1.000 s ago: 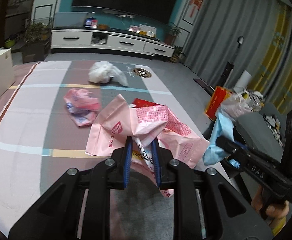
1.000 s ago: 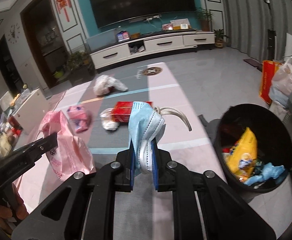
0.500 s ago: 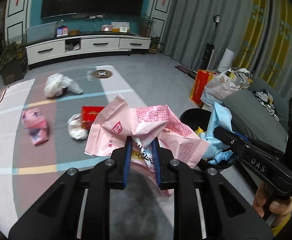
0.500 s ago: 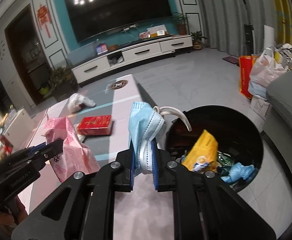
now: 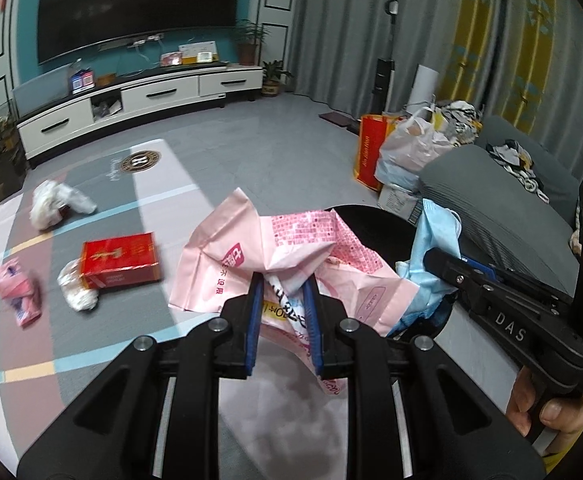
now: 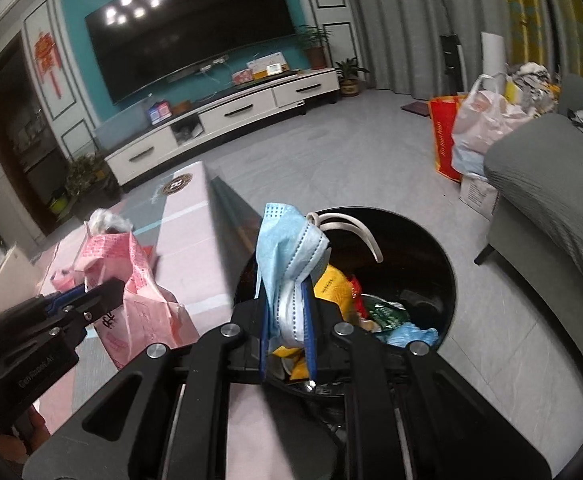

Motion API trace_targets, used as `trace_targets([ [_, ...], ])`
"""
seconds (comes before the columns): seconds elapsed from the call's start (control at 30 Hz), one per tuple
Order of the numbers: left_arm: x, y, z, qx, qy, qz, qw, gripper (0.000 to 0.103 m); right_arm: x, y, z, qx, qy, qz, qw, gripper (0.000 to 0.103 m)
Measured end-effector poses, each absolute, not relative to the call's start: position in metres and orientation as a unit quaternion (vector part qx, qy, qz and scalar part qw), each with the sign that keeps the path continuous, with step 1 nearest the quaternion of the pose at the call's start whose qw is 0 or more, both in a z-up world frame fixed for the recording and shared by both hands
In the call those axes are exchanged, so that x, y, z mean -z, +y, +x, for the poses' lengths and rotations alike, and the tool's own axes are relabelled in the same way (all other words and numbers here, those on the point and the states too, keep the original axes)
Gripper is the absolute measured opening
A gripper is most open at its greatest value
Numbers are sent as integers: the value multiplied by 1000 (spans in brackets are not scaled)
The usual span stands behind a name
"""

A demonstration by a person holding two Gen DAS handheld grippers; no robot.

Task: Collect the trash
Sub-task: 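Carry the pink wrapper and face mask over the black bin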

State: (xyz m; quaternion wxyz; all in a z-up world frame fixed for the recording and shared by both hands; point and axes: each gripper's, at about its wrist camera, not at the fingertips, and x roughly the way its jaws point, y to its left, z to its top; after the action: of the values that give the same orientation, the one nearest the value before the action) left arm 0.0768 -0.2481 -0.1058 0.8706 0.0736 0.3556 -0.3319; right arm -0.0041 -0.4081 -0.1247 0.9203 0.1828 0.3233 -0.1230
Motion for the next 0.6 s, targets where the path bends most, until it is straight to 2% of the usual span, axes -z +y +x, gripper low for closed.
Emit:
trace_targets([
  [0.6,127,-320,84,339,367,109,859,22,134,-459,-18,169,316,220,907,15],
])
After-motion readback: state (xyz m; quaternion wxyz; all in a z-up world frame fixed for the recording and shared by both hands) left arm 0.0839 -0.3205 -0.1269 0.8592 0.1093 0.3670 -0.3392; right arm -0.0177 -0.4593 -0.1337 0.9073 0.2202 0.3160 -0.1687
